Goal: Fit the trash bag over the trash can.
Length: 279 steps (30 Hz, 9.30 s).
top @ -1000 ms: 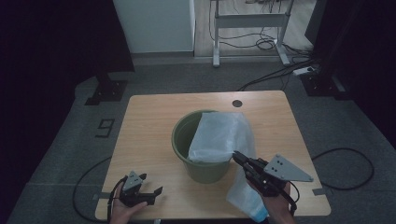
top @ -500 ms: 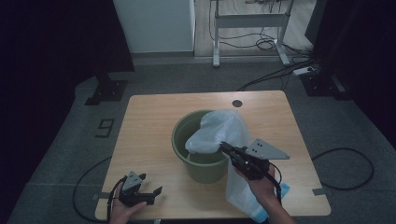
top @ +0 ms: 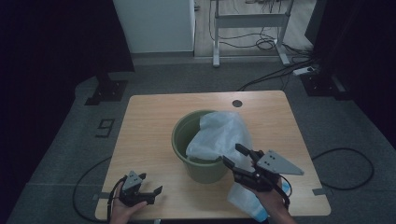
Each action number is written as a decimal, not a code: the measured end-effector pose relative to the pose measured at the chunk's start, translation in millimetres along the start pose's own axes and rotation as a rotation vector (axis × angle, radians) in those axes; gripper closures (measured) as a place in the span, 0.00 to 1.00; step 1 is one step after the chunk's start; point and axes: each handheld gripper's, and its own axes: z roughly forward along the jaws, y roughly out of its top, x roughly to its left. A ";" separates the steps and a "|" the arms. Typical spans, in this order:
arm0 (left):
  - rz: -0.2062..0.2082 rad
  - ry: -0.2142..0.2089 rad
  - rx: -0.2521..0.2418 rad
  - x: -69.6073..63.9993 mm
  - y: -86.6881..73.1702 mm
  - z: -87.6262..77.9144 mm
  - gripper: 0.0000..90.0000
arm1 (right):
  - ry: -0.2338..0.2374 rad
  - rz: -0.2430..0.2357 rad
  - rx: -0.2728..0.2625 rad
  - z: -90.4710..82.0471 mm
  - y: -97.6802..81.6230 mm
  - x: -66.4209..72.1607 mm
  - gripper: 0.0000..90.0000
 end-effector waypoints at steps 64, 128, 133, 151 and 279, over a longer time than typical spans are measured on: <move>0.095 -0.003 -0.272 -62.2 86.5 -62.6 0.17 | -0.191 -0.216 0.124 17.6 16.1 -11.1 0.98; 0.121 -0.159 -0.328 -134.2 165.8 -5.5 0.90 | 0.040 -0.081 0.184 45.3 18.3 0.8 0.75; 0.096 -0.161 -0.341 -133.6 168.3 -5.1 0.99 | 0.052 -0.079 0.143 31.7 14.2 2.3 0.49; 0.053 -0.114 -0.350 -135.2 166.3 -1.4 1.00 | -0.045 0.030 0.174 -17.7 -64.2 9.4 0.23; -0.041 -0.057 -0.325 -81.5 144.3 -36.8 0.99 | -0.267 -0.003 0.079 -12.4 -77.3 -16.6 0.93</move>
